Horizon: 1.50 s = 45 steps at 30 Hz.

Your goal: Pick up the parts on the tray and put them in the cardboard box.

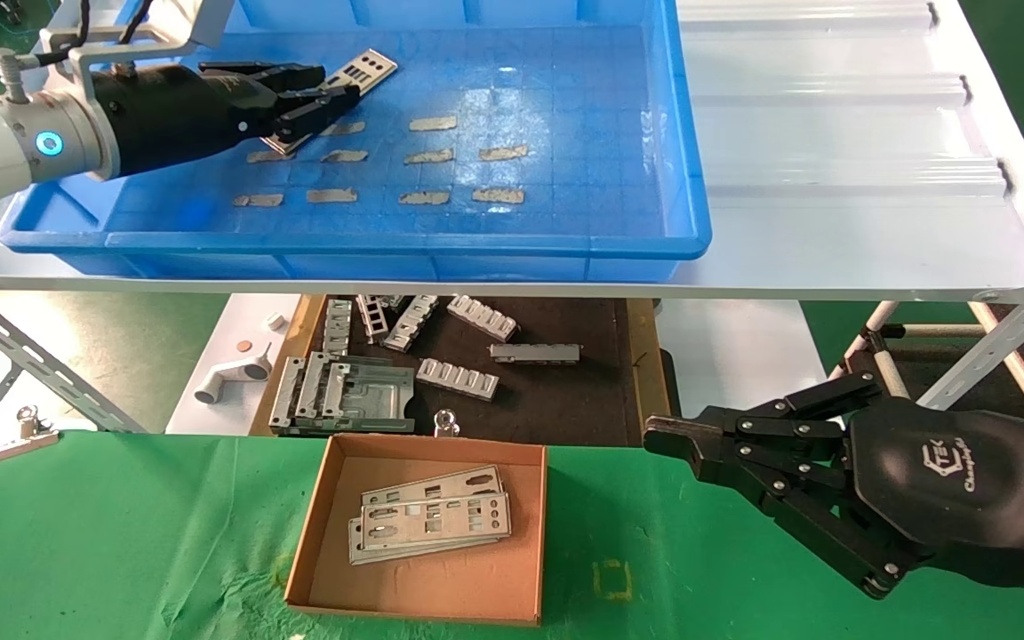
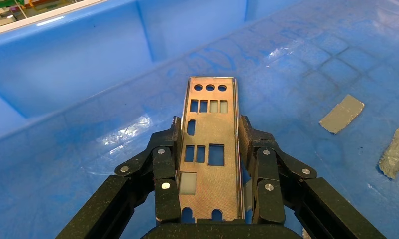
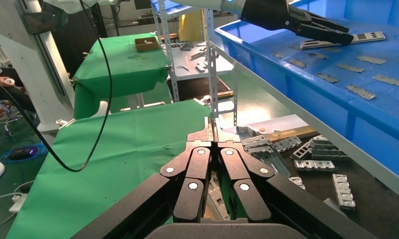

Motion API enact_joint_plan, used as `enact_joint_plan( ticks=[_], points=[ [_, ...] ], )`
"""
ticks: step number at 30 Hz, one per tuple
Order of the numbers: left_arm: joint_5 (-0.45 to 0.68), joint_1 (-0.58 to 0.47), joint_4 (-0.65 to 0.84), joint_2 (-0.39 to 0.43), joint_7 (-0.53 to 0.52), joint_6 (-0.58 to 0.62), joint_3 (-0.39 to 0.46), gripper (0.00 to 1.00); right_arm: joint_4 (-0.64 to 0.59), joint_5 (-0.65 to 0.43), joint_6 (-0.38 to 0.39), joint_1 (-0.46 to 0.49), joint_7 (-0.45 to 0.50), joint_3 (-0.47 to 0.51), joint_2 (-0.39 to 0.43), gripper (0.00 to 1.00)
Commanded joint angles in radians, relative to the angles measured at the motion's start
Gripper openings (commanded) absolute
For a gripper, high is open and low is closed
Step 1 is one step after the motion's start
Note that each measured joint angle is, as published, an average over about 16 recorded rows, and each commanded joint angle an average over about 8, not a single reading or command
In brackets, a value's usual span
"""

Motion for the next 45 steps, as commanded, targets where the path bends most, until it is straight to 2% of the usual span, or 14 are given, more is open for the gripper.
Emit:
enact_joint_plan(
  ticks=[1,7,15,19,24,30,34,39,45],
  points=[
    [-0.003,-0.004,-0.001,-0.001,0.001,0.000,-0.002,0.00,0.000,0.000,0.000,0.000,0.000,0.000,0.000,0.00],
    [-0.026,-0.032,-0.030,-0.043,0.016,0.130,-0.017,0.00,0.000,0.000,0.000,0.000,0.000,0.000,0.000,0.00],
    [-0.043,-0.060,-0.094,-0.123,0.070,0.482,-0.020,0.00,0.000,0.000,0.000,0.000,0.000,0.000,0.000,0.00],
    [-0.051,-0.054,-0.151,-0.154,0.097,0.593,-0.006,0.00,0.000,0.000,0.000,0.000,0.000,0.000,0.000,0.00],
    [-0.112,0.009,-0.341,-0.213,0.102,0.619,0.046,0.00,0.000,0.000,0.000,0.000,0.000,0.000,0.000,0.00],
    [-0.291,0.130,-0.676,-0.344,0.042,0.616,0.164,0.00,0.000,0.000,0.000,0.000,0.000,0.000,0.000,0.00],
    [-0.382,0.187,-0.832,-0.422,0.009,0.606,0.245,0.00,0.000,0.000,0.000,0.000,0.000,0.000,0.000,0.00],
    [-0.382,0.242,-0.903,-0.455,0.017,0.587,0.333,0.00,0.000,0.000,0.000,0.000,0.000,0.000,0.000,0.00],
    [-0.310,0.338,-0.872,-0.409,0.064,0.556,0.420,0.00,0.000,0.000,0.000,0.000,0.000,0.000,0.000,0.00]
  ],
)
